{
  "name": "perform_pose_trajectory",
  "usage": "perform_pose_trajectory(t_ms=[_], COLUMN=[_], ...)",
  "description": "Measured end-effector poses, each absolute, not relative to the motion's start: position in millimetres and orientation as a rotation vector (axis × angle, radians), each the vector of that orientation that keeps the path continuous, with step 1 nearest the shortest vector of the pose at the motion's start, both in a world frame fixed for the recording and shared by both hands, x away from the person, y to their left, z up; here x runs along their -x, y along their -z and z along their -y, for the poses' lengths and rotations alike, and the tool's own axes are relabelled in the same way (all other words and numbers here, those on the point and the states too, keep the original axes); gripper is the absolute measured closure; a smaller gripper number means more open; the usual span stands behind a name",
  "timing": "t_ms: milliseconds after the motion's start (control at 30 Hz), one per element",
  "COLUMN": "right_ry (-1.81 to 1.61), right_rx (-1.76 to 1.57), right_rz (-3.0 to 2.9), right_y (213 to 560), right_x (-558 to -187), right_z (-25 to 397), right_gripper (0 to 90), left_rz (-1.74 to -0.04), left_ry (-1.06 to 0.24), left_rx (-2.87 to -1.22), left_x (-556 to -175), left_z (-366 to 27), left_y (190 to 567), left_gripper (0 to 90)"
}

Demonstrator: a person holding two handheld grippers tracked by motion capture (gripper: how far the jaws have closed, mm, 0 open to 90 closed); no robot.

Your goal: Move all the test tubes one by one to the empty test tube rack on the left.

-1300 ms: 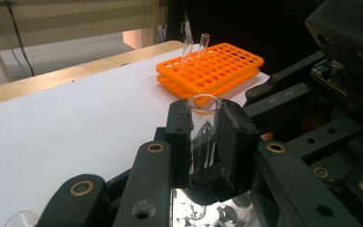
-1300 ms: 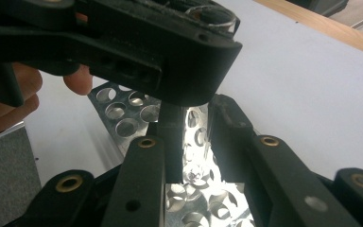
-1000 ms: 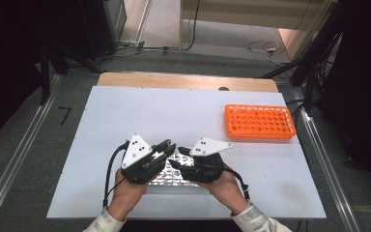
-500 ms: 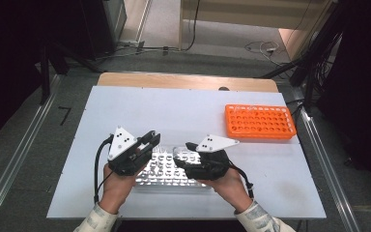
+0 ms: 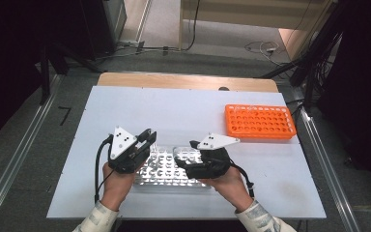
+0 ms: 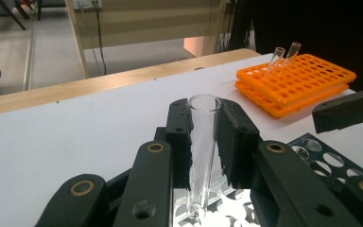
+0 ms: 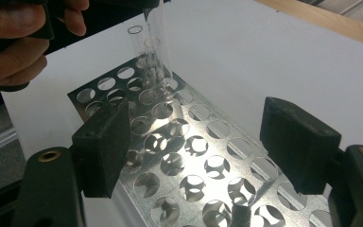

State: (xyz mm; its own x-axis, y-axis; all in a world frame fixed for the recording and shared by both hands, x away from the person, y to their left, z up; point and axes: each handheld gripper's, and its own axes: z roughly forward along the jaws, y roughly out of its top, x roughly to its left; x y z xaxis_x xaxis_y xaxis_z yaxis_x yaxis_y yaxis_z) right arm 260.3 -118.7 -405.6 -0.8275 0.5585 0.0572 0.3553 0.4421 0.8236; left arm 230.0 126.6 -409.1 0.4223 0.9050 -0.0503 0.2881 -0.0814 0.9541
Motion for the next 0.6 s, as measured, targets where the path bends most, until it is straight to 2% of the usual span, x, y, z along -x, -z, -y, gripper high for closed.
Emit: perform_pose_trajectory(t_ms=[333,600], right_ry=[-1.324,-1.322], right_rx=[-0.801,-0.809], right_rz=[-2.472,-2.472], right_y=[406,407], right_x=[-261,-262], right_z=[120,121], right_gripper=[24.1,24.2], left_rz=[-1.096,-1.144], left_ry=[-0.739,-0.681], left_rx=[-1.656,-1.721], left_x=[-236,-240], left_z=[-123,-125], left_y=[424,433], left_gripper=[74.9,72.5])
